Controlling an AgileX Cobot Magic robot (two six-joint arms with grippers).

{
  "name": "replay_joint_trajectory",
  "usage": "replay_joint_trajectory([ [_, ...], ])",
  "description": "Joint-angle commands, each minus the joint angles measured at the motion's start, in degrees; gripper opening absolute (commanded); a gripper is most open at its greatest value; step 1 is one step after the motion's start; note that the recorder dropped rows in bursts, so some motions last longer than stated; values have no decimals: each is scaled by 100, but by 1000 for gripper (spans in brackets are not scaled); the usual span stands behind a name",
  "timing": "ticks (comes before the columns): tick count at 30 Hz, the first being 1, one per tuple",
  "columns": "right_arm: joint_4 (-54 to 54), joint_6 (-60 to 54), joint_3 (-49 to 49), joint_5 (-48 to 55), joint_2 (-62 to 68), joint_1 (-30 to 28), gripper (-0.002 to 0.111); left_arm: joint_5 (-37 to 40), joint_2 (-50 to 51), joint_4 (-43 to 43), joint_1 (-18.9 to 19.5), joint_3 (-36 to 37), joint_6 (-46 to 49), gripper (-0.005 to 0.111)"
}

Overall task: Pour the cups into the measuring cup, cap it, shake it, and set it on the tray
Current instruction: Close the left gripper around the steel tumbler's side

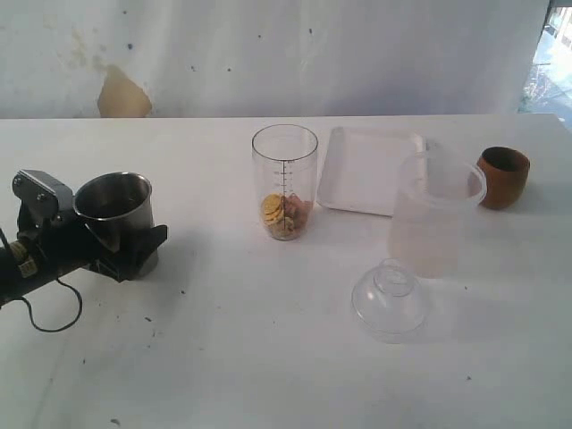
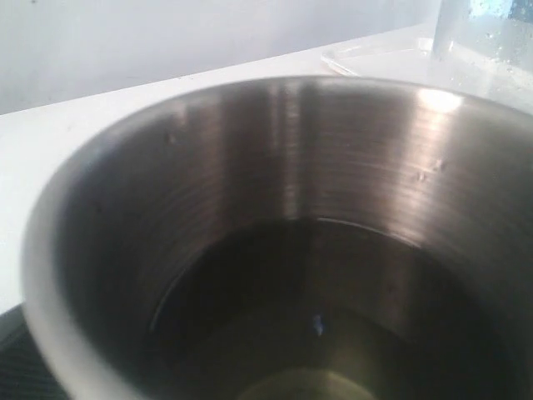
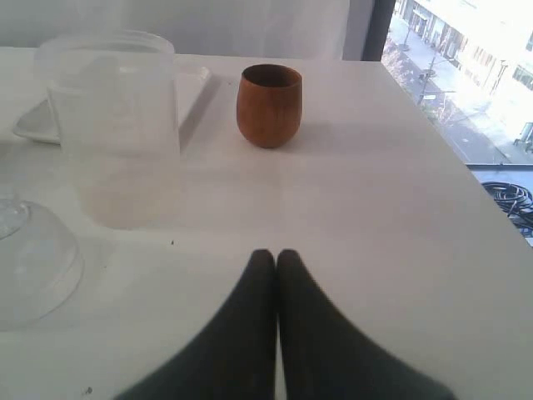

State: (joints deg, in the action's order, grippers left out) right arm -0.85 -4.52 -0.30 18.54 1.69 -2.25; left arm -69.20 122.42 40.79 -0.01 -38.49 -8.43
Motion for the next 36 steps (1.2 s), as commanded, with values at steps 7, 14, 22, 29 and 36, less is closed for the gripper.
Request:
replay_joint_trajectory([
  [7, 9, 20, 30, -38, -19, 21, 0, -77, -2, -1, -23, -27, -81, 105],
  [14, 9, 20, 30, -38, -19, 21, 0, -77, -2, -72, -23, -27, -81, 105],
  [22, 9, 20, 30, -38, -19, 21, 0, -77, -2, 65, -23, -229, -81, 105],
  [29, 9, 20, 30, -38, -19, 21, 0, -77, -2, 76, -23, -229, -81, 105],
  [36, 9, 20, 30, -38, -19, 21, 0, -77, -2, 168, -23, -229, -198, 105],
])
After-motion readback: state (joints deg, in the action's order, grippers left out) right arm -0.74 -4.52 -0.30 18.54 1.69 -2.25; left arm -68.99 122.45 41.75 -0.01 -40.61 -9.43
